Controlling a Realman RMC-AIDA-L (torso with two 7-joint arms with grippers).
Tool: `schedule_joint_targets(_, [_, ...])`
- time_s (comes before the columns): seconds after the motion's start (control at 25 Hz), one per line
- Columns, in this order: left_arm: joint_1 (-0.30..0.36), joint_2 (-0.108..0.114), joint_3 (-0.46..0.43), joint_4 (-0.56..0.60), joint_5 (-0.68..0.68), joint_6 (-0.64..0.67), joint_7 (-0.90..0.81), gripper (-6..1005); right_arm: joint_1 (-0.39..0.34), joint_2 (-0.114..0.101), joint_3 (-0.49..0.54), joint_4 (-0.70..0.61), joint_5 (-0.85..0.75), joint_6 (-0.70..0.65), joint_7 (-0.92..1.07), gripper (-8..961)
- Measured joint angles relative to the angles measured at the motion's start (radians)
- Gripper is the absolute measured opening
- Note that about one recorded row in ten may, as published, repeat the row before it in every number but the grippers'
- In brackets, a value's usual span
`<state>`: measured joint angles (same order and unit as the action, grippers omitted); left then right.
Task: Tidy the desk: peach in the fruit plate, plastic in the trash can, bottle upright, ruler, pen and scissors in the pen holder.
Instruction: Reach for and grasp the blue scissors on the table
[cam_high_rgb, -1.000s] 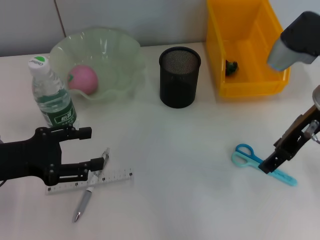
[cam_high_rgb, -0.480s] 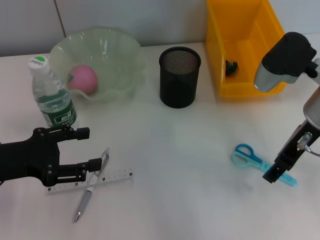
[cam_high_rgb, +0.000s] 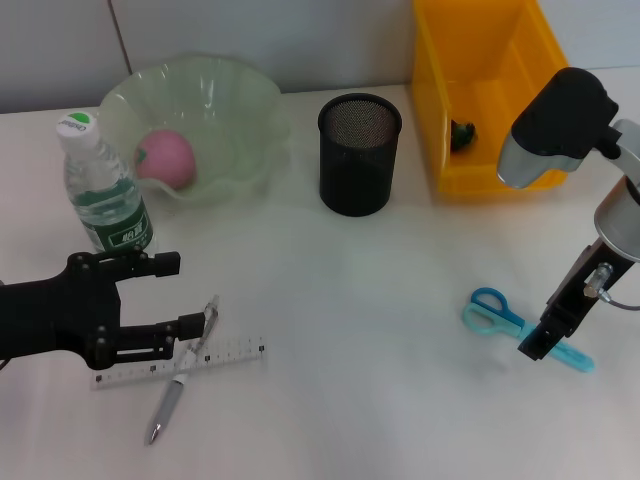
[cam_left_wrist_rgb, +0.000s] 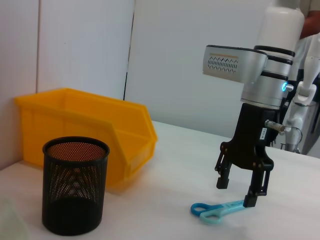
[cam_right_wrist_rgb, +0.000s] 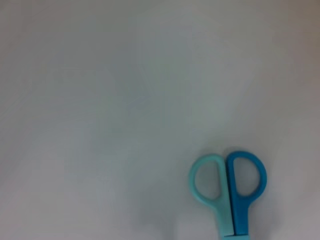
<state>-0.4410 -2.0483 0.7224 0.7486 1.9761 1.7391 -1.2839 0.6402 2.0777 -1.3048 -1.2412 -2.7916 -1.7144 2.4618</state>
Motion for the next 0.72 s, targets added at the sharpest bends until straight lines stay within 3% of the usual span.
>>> schedule_joint_targets(0.52, [-0.001,-0.003,0.000,-0.002,-0.002,-0.009,0.000,817,0.019,-0.001,-0.019,0.043,0.000,0.035,-0.019,751])
schedule_joint_targets(0.72, [0.000,-0.003,-0.001,-0.003,-0.002,-0.011,0.000,817,0.024,-0.001,-0.023,0.045,0.000,0.039,-0.023,611])
